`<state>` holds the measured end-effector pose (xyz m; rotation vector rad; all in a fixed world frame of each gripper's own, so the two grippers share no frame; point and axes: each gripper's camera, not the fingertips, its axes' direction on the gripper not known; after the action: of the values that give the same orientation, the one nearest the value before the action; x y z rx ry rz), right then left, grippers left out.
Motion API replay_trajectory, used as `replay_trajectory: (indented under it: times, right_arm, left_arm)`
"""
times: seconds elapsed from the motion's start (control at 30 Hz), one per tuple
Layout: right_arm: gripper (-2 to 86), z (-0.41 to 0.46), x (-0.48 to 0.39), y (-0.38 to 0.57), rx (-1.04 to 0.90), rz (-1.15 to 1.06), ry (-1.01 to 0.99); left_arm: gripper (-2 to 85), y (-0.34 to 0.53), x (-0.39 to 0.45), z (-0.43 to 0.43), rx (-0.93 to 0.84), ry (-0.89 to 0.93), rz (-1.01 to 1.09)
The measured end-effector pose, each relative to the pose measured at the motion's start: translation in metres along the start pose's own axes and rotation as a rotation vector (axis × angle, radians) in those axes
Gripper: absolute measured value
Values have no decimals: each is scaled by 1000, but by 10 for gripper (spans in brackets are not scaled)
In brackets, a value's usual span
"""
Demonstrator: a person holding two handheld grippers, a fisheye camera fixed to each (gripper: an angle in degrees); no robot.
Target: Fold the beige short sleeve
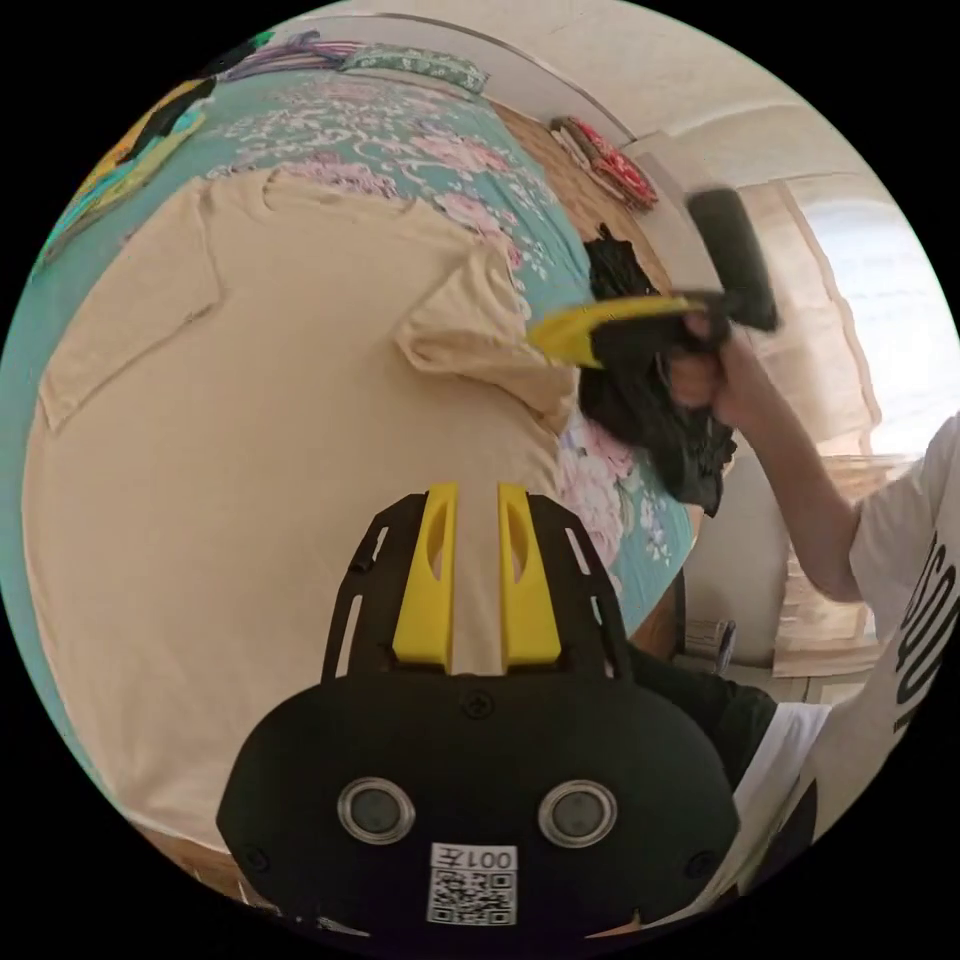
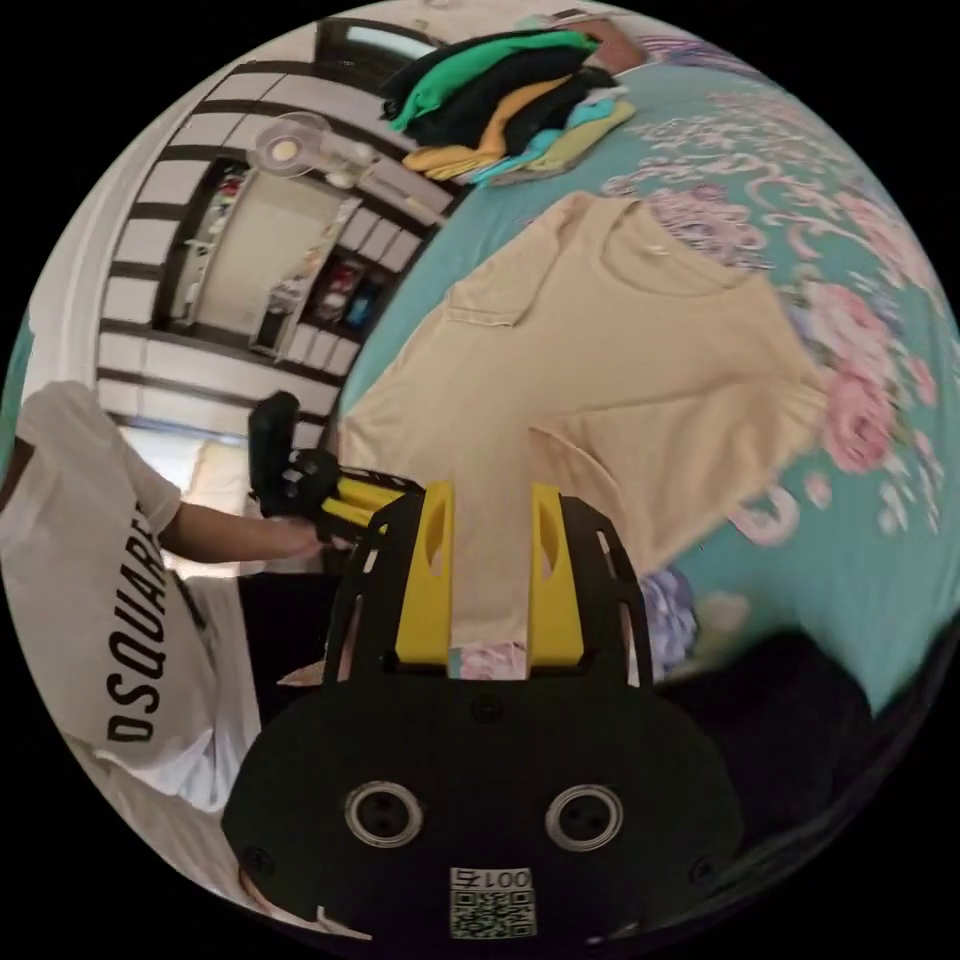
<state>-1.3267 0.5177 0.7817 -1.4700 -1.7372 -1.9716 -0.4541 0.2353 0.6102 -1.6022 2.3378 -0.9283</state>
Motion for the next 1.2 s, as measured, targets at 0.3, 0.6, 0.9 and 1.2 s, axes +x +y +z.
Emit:
replay_trajectory:
  times: [0.3,0.6,0.9,1.2]
  right_arm:
    - [124,64,-33,69,110,287,427]
    - [30,171,-126,73,227,43,801]
    - [60,279,-175,103,-15,-168,871]
    - [87,310,-173,115,140,117,898]
  left_arm:
    - [37,-168,-14,-30,96,-70,268]
    - [-7,-266,-10,5,-146,-13,384]
    - [22,-315,-16,-24,-93,67,334]
    - [64,-361,-1,-25,-219,115,465]
